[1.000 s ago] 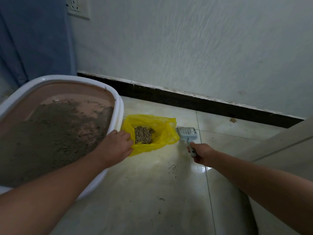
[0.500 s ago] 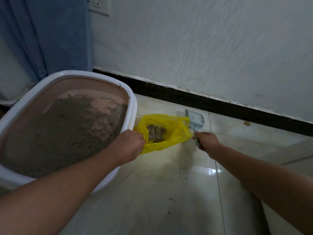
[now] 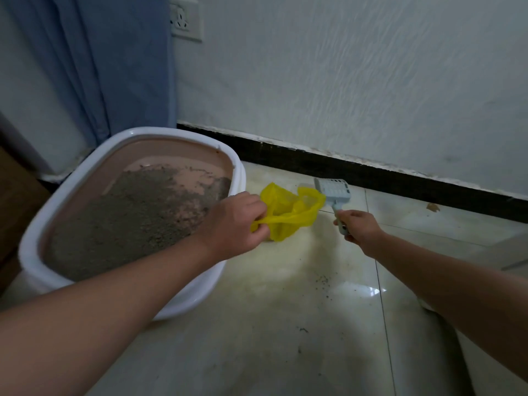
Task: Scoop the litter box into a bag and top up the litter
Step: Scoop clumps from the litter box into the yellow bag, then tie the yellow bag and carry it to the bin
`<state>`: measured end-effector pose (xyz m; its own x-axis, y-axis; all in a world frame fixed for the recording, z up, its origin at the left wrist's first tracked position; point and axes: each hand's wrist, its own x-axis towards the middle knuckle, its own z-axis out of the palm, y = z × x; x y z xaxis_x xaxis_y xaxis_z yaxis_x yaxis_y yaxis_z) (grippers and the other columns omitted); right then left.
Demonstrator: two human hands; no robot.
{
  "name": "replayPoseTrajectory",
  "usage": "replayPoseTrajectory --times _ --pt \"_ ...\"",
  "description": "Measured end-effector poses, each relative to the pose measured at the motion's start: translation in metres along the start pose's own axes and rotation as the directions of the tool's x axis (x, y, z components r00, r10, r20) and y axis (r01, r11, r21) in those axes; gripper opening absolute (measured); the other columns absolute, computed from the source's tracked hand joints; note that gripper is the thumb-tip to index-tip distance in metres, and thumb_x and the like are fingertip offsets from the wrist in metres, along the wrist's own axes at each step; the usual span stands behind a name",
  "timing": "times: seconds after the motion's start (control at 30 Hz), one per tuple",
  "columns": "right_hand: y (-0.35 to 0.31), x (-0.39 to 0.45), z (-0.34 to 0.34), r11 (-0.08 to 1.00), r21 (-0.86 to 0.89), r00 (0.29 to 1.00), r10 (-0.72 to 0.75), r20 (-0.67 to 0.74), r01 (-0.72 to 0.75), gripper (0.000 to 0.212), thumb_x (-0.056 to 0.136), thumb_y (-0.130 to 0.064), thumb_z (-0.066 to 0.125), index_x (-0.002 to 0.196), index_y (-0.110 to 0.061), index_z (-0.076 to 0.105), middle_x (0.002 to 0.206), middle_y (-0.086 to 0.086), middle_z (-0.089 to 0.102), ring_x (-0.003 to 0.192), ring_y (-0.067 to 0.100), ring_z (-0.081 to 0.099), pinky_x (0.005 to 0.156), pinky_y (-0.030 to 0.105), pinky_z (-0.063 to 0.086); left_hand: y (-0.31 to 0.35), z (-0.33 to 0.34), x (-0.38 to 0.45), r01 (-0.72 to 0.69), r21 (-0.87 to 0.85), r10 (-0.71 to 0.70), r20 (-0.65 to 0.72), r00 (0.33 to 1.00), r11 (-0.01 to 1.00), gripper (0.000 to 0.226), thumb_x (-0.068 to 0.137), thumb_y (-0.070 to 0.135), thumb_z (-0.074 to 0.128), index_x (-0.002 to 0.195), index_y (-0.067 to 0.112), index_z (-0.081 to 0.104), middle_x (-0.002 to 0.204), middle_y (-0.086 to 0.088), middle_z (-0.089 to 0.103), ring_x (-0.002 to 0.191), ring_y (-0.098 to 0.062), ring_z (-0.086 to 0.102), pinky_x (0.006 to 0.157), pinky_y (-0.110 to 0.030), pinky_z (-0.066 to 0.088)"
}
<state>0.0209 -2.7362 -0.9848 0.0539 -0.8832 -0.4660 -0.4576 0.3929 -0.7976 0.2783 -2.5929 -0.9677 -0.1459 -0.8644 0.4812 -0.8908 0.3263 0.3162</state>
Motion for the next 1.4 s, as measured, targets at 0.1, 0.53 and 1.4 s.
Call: replayPoseTrajectory --times 0.1,0.53,1.4 --pt "-0.005 -0.002 0.005 1.0 0.007 1.0 -0.011 0.008 0.01 0.019 0.096 -0.026 0.057 0.101 -0.009 0.062 0.097 0.008 0.065 0.076 0.016 0.055 0.066 0.026 0.048 0.009 -0.005 -0.005 -0.034 0.0 0.034 -0.001 0.999 0.999 0.018 0.073 0.023 0.059 0.066 0.013 0.045 0.065 -0.001 0.042 0.06 -0.022 0.04 0.052 -0.039 0.039" --pt "0.006 -0.013 0.02 1.0 -0.013 0.995 -0.005 0.096 0.006 0.018 0.094 -0.027 0.06 0.095 -0.01 0.067 0.095 0.008 0.067 0.086 0.02 0.06 0.078 0.033 0.053 0.005 0.043 0.016 0.264 0.251 -0.356 0.468 0.809 0.931 0.116 0.066 0.074 0.066 0.154 0.024 0.008 0.16 -0.014 0.007 0.146 -0.033 0.015 0.113 -0.047 0.028" --pt "-0.011 0.002 0.139 0.988 -0.053 0.971 0.154 0.186 -0.146 0.012 0.083 -0.012 0.07 0.076 -0.003 0.069 0.068 0.011 0.06 0.052 0.015 0.048 0.044 0.022 0.038 0.023 0.044 -0.036 0.0 0.184 -0.162 0.867 0.471 0.983 0.024 0.085 0.03 0.063 0.105 0.016 0.066 0.104 -0.011 0.066 0.094 -0.031 0.063 0.068 -0.032 0.042"
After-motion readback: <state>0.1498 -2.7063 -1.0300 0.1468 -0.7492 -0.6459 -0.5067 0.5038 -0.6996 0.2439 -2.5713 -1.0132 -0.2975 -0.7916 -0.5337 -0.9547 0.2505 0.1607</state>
